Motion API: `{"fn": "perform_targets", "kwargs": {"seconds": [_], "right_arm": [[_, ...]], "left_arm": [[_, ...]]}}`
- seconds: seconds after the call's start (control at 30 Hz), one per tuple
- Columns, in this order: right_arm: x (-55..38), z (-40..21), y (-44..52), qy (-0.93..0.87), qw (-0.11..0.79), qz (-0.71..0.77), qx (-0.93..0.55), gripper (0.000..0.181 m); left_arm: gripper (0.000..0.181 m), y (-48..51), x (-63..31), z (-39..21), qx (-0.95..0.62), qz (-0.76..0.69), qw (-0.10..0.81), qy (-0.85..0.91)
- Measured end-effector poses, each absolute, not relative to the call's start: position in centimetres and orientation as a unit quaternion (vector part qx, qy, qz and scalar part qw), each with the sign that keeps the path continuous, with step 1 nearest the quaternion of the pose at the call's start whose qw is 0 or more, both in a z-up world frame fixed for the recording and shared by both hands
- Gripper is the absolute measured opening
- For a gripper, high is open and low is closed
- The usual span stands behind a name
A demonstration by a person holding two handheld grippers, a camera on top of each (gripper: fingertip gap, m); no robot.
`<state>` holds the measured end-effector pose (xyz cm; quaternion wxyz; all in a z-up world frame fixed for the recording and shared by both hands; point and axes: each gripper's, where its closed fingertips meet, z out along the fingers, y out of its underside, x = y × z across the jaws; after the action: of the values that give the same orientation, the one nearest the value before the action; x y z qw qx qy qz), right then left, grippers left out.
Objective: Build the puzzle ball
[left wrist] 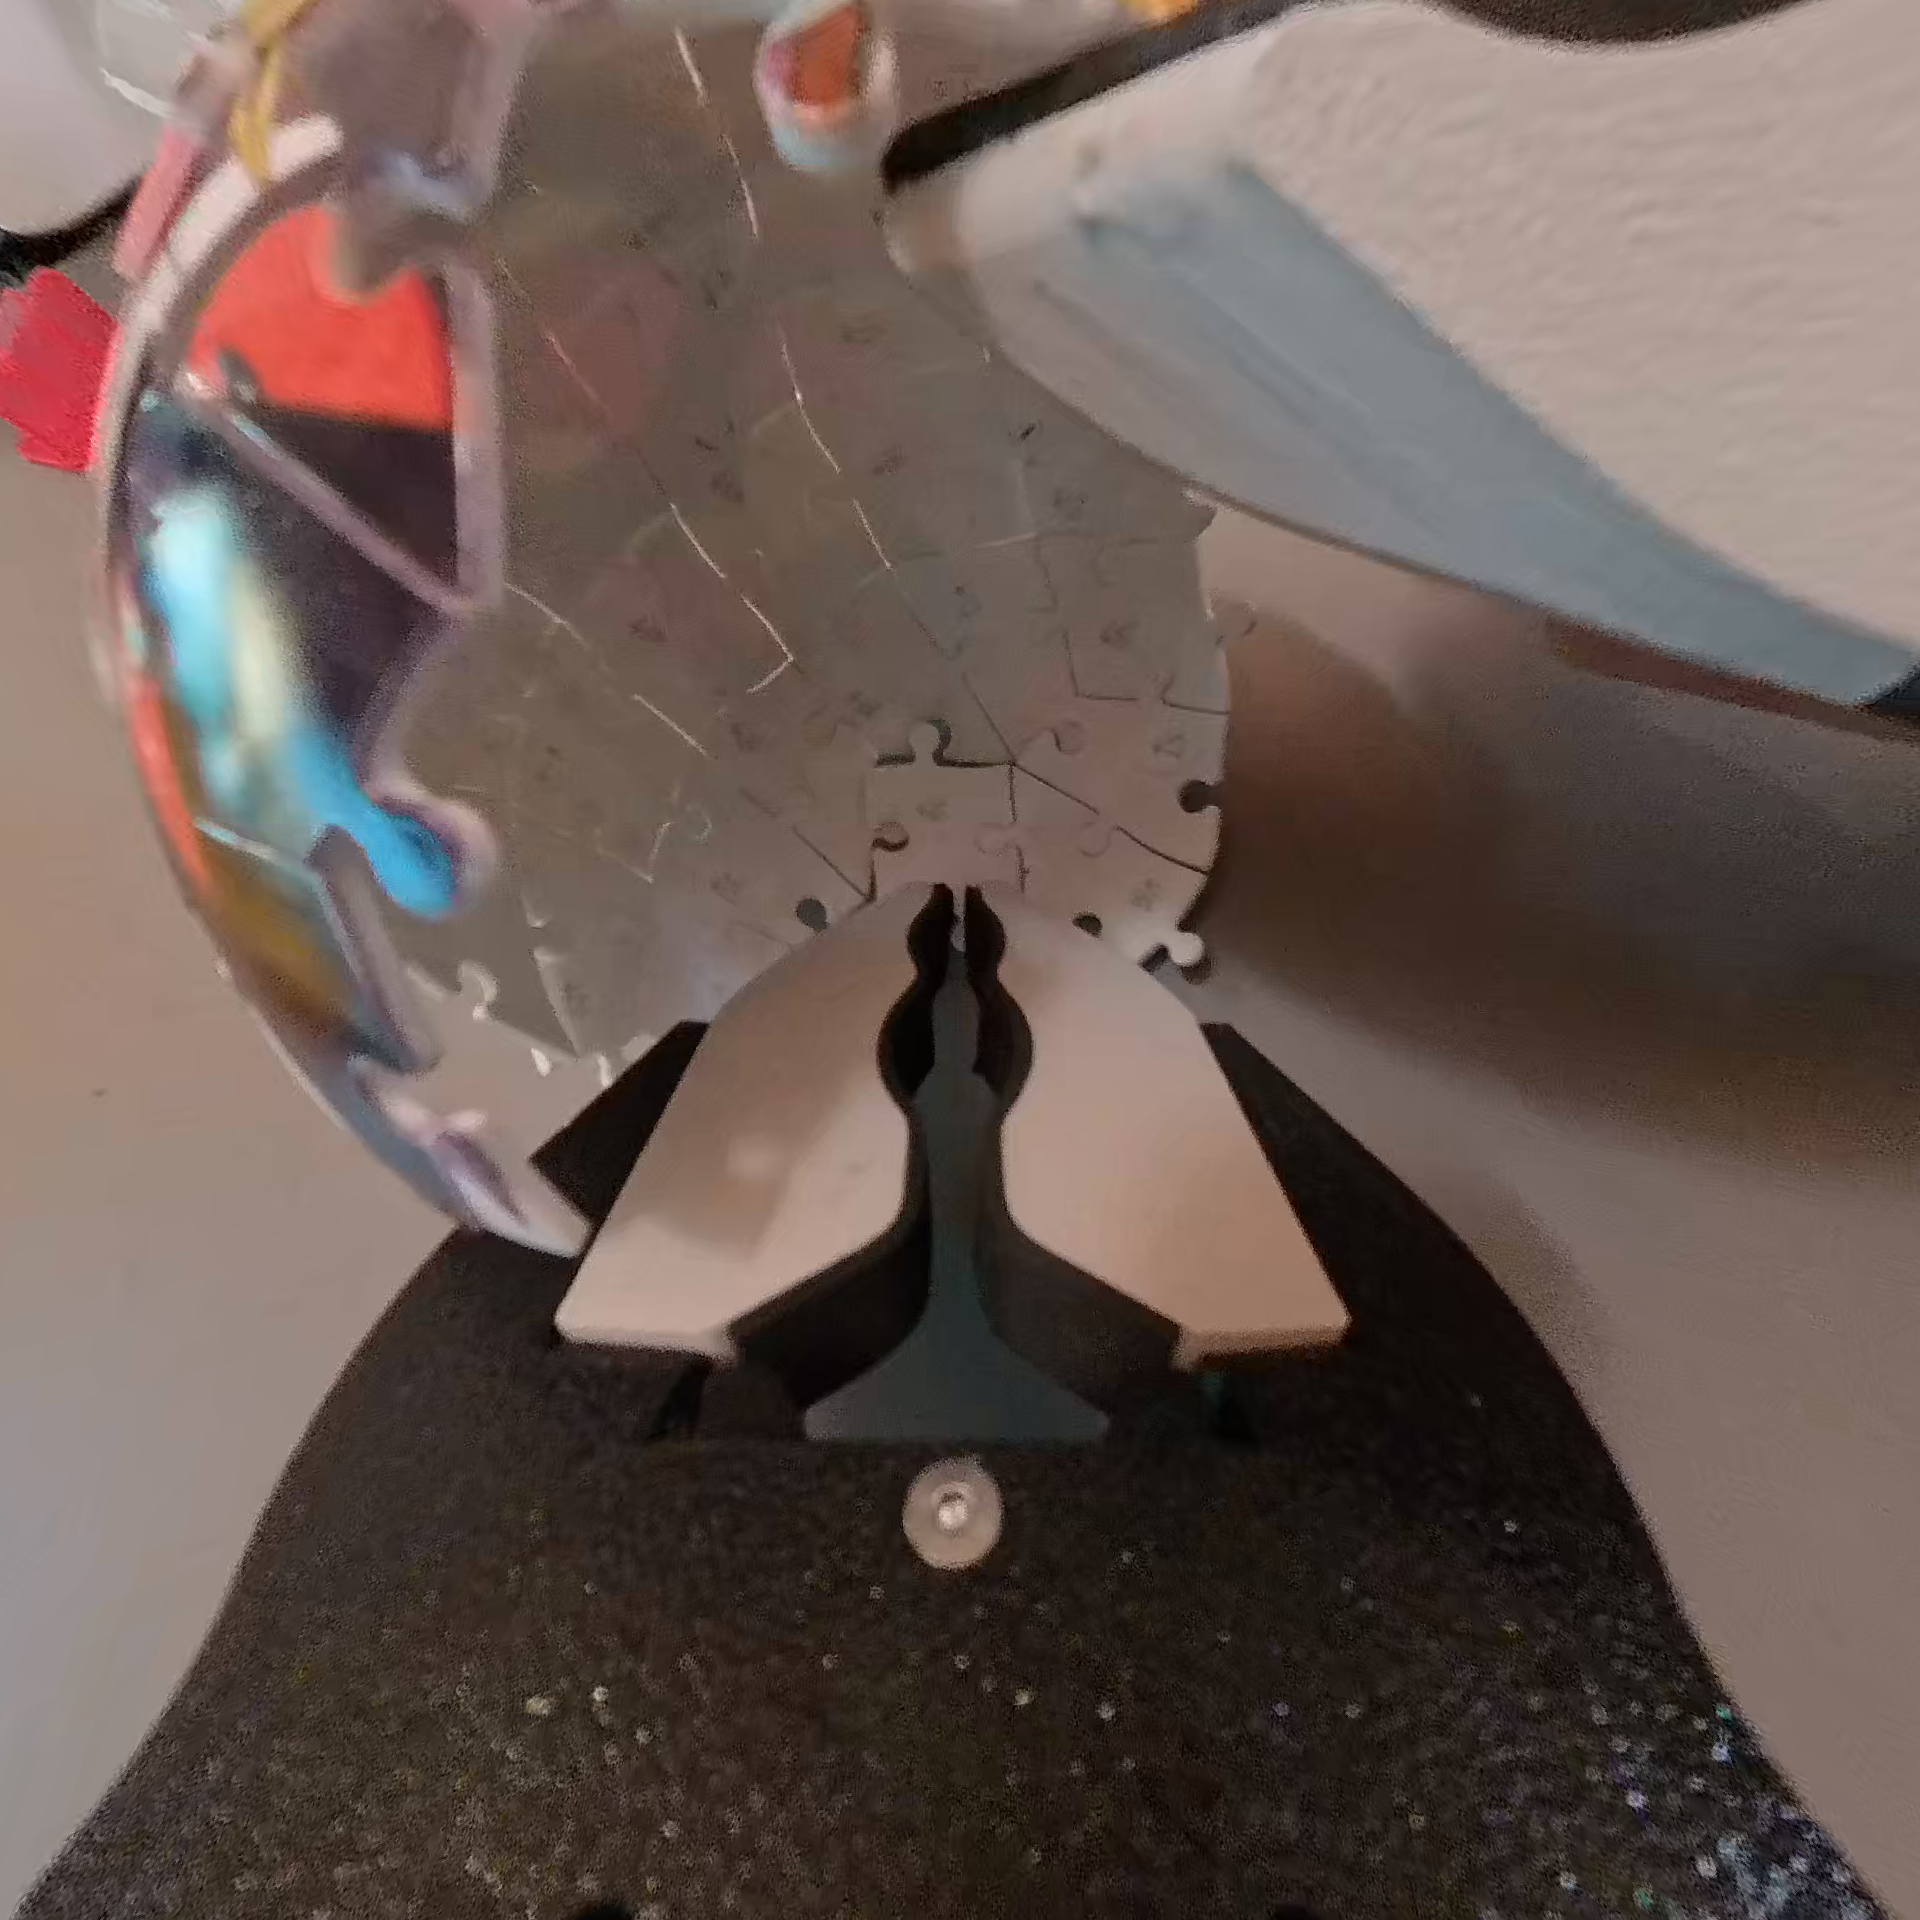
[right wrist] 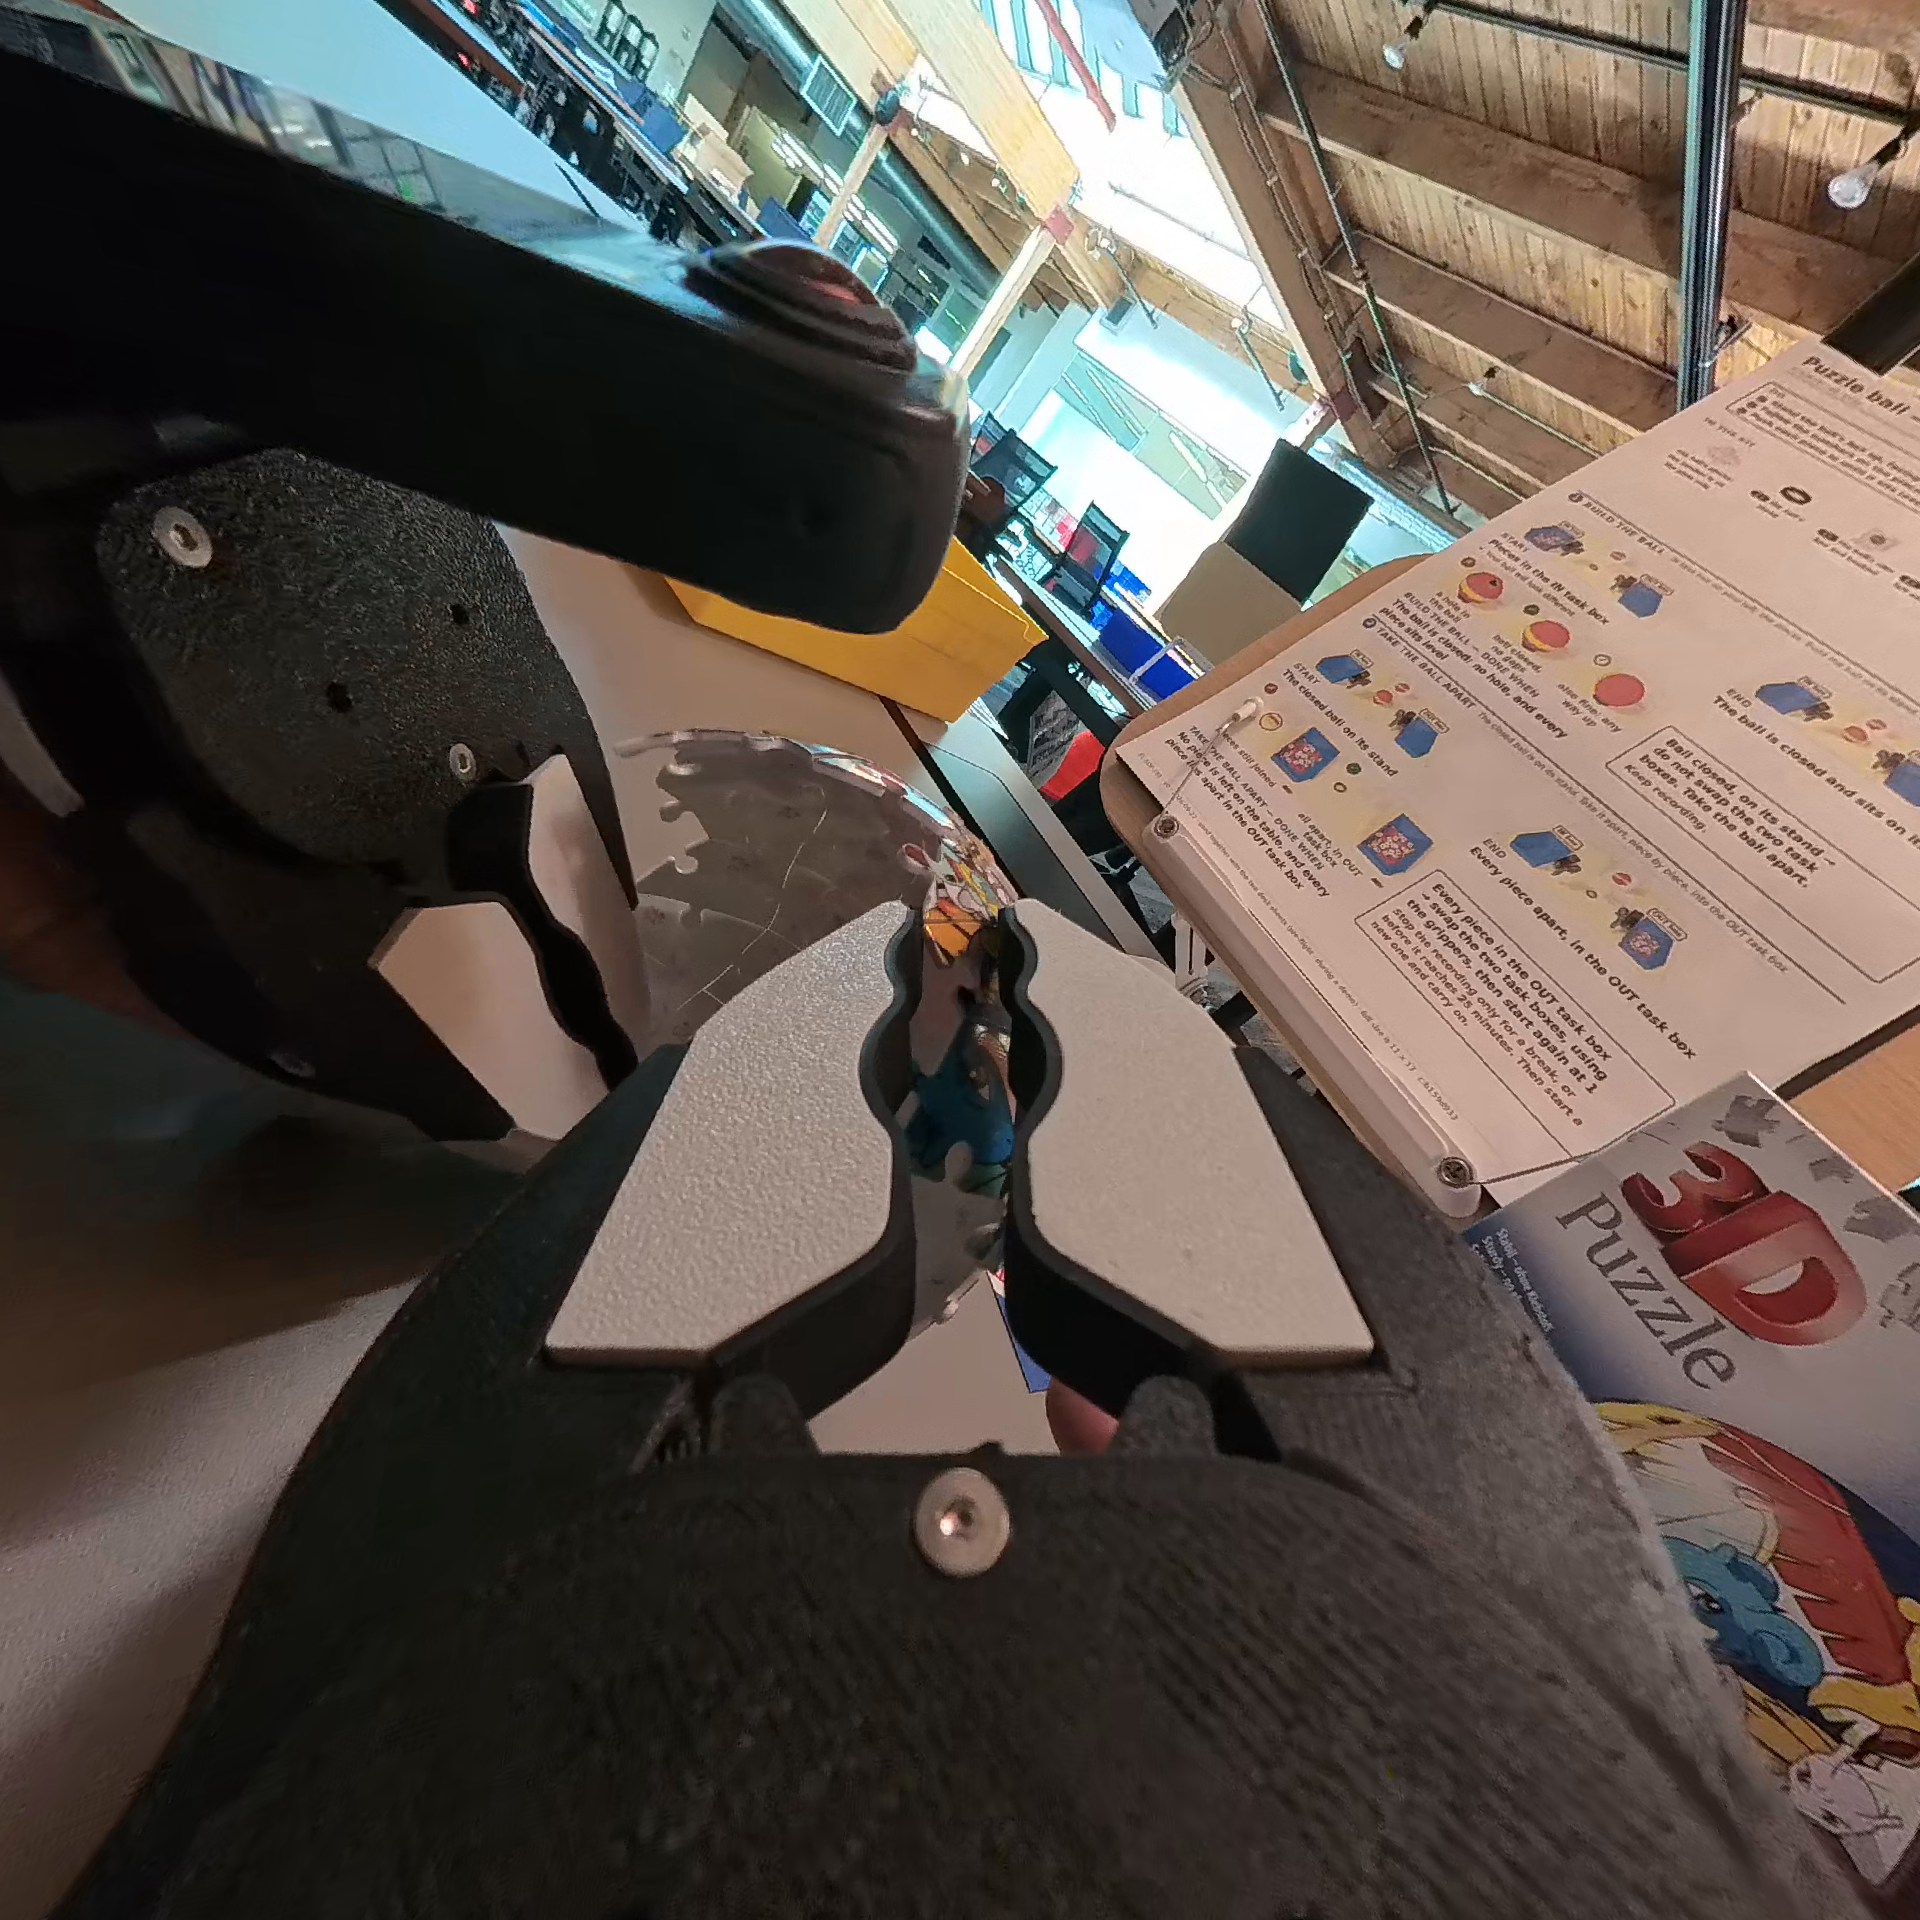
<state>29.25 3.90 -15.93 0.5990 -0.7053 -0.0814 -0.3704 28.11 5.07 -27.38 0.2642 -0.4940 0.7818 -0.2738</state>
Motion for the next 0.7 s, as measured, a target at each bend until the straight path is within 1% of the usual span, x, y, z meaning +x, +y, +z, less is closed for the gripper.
{"fn": "perform_targets", "kwargs": {"seconds": [0.2, 0.57, 0.63, 0.7], "right_arm": [[29.3, -15.9, 3.9, -0.079, 0.602, -0.369, -0.704, 0.014], [29.9, -15.8, 3.5, -0.059, 0.614, -0.364, -0.697, 0.013], [29.9, -15.8, 3.6, -0.060, 0.615, -0.363, -0.698, 0.013], [29.7, -15.8, 3.6, -0.062, 0.615, -0.363, -0.698, 0.013]], "left_arm": [[0.000, 5.4, 28.9, -27.1, -0.469, -0.275, 0.294, 0.786], [0.000, 4.9, 29.6, -27.3, -0.431, -0.240, 0.298, 0.817], [0.007, 4.9, 28.9, -27.3, -0.447, -0.244, 0.288, 0.811], [0.014, 4.3, 27.7, -27.0, -0.476, -0.275, 0.243, 0.799]]}}
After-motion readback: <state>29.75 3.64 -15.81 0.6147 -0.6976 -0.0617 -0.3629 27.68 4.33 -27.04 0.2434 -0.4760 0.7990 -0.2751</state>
